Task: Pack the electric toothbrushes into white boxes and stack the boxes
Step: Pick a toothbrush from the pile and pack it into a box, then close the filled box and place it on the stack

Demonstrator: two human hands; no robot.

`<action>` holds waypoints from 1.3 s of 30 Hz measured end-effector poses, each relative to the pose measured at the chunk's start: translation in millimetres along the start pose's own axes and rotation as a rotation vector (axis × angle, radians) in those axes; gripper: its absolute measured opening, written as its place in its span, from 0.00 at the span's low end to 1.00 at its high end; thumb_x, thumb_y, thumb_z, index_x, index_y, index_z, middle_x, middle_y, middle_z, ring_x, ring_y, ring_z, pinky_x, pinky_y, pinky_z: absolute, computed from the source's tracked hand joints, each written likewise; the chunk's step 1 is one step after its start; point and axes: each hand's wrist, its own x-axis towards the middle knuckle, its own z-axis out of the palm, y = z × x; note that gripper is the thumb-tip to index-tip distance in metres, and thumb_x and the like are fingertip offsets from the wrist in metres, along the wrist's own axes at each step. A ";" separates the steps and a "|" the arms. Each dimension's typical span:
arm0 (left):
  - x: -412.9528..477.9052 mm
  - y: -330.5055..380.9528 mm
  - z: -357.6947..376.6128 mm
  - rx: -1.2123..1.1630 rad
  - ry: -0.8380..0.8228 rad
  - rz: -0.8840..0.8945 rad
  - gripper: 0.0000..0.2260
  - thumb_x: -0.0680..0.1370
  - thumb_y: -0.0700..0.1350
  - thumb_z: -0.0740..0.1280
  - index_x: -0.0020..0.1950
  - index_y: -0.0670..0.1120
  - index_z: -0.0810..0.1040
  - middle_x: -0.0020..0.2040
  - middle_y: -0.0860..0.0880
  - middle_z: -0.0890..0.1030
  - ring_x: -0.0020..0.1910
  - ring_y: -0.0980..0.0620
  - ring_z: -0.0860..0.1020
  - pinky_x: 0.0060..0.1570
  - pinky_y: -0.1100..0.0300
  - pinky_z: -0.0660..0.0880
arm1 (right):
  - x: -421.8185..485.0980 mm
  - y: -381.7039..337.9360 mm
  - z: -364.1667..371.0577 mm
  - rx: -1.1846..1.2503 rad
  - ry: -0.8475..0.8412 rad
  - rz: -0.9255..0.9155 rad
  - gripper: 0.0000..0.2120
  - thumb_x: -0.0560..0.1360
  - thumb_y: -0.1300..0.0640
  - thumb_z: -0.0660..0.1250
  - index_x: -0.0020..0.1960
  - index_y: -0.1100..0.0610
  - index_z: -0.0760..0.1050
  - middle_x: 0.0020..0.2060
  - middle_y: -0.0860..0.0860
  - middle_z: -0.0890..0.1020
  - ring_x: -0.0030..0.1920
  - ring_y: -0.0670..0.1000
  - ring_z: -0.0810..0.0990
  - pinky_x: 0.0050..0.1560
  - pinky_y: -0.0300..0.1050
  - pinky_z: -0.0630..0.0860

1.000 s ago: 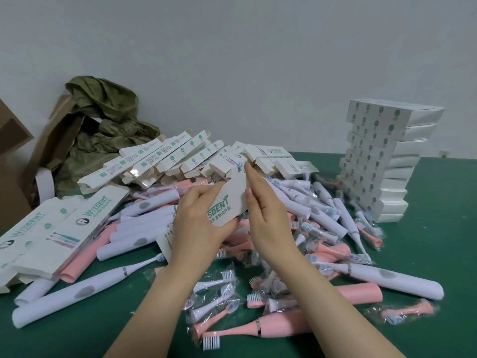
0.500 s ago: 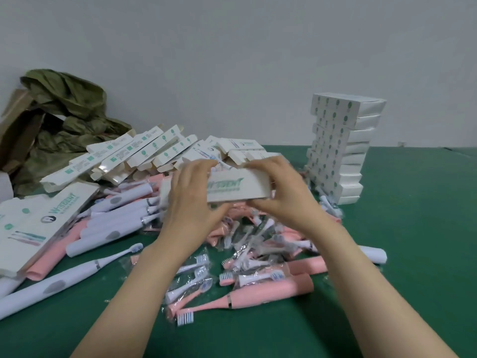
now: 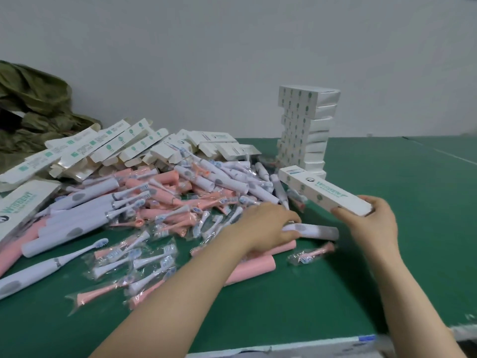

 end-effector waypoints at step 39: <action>-38.1 -48.1 -0.4 -0.082 0.103 -0.107 0.09 0.78 0.55 0.61 0.52 0.54 0.78 0.44 0.52 0.77 0.44 0.52 0.71 0.40 0.55 0.70 | -19.1 -5.5 -3.8 -0.842 -0.200 0.125 0.35 0.69 0.41 0.72 0.61 0.64 0.65 0.59 0.63 0.70 0.59 0.62 0.67 0.55 0.51 0.65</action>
